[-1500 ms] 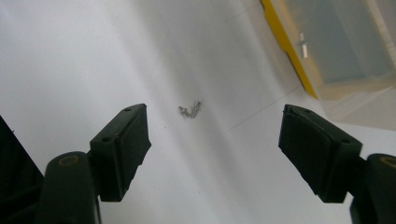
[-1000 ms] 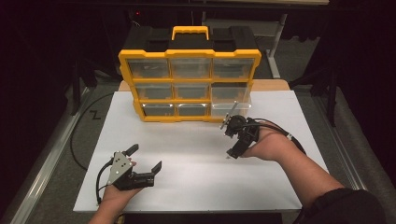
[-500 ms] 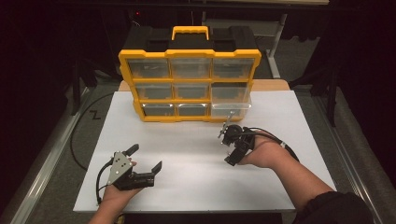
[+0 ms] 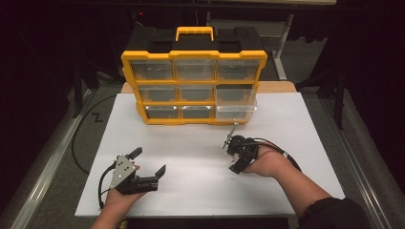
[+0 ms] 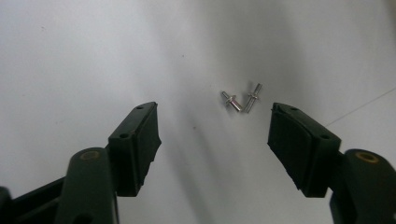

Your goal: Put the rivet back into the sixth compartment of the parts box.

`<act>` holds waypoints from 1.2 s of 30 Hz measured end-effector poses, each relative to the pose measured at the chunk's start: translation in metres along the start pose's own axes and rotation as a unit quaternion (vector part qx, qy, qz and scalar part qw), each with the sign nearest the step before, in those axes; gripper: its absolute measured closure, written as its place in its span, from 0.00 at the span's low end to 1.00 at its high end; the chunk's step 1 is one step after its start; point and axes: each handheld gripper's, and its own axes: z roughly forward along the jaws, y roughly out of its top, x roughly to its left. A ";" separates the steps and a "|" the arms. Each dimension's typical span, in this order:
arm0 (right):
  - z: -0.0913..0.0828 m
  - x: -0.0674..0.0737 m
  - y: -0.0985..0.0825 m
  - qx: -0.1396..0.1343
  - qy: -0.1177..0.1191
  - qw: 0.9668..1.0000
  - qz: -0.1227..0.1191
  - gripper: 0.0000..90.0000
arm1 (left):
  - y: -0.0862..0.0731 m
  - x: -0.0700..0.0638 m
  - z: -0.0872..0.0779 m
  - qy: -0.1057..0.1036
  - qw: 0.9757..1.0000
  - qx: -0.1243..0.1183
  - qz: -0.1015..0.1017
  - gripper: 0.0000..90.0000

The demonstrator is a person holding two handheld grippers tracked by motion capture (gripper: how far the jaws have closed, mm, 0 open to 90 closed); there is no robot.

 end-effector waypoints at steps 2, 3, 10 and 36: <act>0.005 0.000 -0.001 0.004 0.001 1.000 -0.003 0.45 | 0.000 0.000 0.000 0.000 1.000 0.000 0.000 0.02; 0.007 -0.001 -0.001 0.007 0.000 1.000 -0.007 0.46 | 0.000 0.000 0.000 0.000 1.000 0.000 0.000 0.02; 0.014 -0.003 0.001 0.001 0.004 1.000 -0.015 0.59 | 0.000 0.000 0.000 -0.001 1.000 0.001 0.000 0.02; 0.027 -0.016 0.010 0.032 0.026 0.999 -0.021 0.84 | 0.000 0.000 0.000 -0.001 1.000 0.001 0.001 0.02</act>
